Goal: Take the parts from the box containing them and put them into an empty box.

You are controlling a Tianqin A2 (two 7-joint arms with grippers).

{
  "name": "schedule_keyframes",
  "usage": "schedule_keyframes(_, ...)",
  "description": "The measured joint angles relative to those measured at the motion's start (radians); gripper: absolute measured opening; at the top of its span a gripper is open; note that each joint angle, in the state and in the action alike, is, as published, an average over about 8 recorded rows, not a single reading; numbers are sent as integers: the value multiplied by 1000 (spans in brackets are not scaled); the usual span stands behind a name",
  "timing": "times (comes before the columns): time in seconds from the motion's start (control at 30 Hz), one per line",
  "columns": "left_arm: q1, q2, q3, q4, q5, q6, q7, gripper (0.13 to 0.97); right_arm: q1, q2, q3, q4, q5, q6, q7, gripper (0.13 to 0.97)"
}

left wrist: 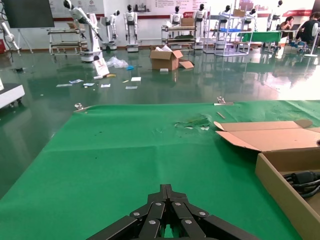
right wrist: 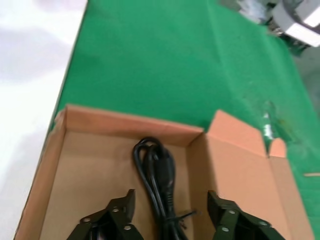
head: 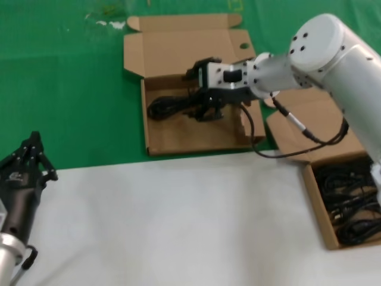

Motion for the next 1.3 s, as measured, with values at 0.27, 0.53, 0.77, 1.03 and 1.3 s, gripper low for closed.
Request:
schedule_keyframes(0.27, 0, 0, 0, 0, 0, 0, 0, 140, -117, 107, 63, 304, 69, -44, 202, 559)
schedule_keyframes(0.53, 0, 0, 0, 0, 0, 0, 0, 140, -236, 166, 137, 525, 141, -13, 368, 758)
schedule_keyframes(0.77, 0, 0, 0, 0, 0, 0, 0, 155, -244, 168, 141, 536, 144, -9, 376, 857)
schedule_keyframes(1.03, 0, 0, 0, 0, 0, 0, 0, 207, -299, 168, 164, 571, 166, 36, 375, 932)
schedule_keyframes(1.3, 0, 0, 0, 0, 0, 0, 0, 288, -400, 167, 207, 635, 208, 119, 373, 958)
